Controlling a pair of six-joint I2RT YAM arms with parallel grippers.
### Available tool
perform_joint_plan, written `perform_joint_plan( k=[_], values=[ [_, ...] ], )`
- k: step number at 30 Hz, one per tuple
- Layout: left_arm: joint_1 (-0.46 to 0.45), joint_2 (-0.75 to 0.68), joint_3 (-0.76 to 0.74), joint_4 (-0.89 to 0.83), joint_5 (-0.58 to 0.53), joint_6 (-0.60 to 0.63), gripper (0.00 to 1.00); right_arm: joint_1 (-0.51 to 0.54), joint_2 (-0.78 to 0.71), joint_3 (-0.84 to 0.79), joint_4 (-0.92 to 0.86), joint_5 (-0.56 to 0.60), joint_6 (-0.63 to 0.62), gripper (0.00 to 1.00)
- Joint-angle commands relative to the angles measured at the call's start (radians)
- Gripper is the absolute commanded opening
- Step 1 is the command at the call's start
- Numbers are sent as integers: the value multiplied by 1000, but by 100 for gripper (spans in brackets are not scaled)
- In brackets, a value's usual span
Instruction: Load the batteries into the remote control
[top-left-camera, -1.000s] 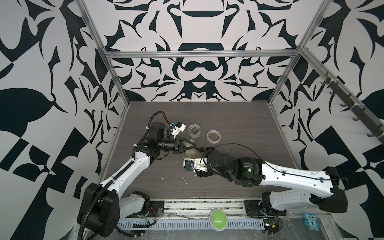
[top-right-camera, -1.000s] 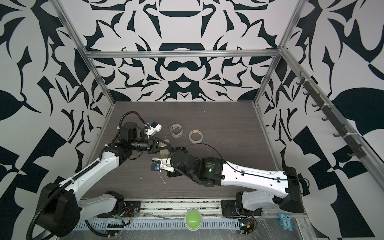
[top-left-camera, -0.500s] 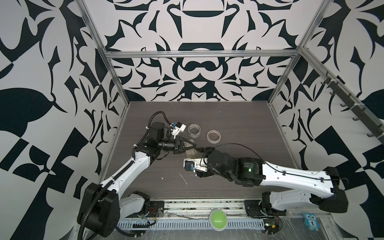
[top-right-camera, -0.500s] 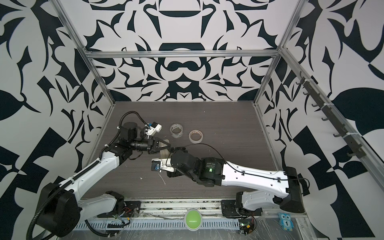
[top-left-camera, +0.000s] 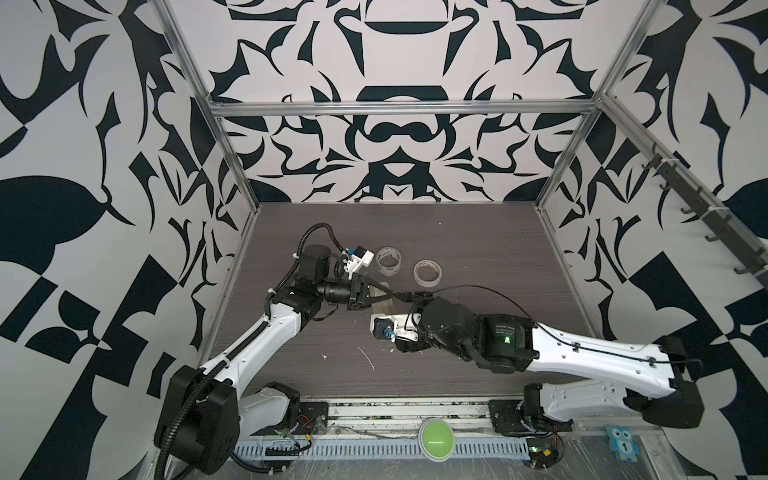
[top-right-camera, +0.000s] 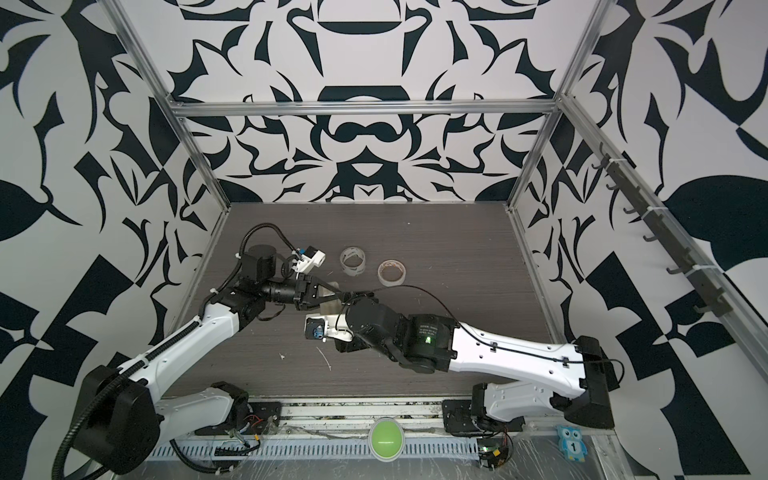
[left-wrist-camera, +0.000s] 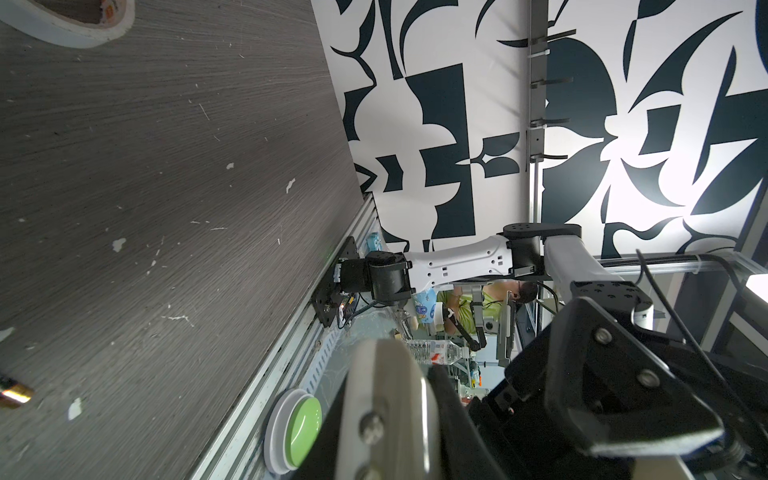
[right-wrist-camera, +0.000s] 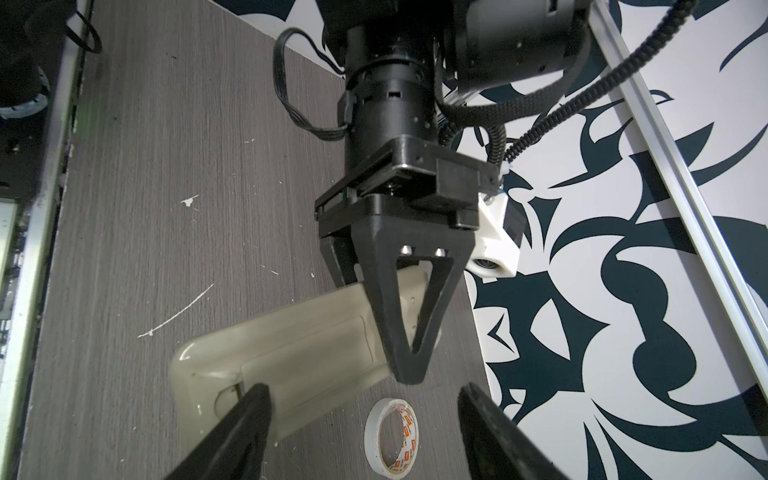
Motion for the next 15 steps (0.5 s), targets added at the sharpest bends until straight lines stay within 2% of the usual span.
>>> perform_joint_plan(
  k=[1,15],
  values=[
    [-2,0,25,-3,25,3,0,3,-44,2,-4,-73,16,75],
    [-3,-6,21,-3,25,6,0,5,0,10,1,-69,22,76]
  ],
)
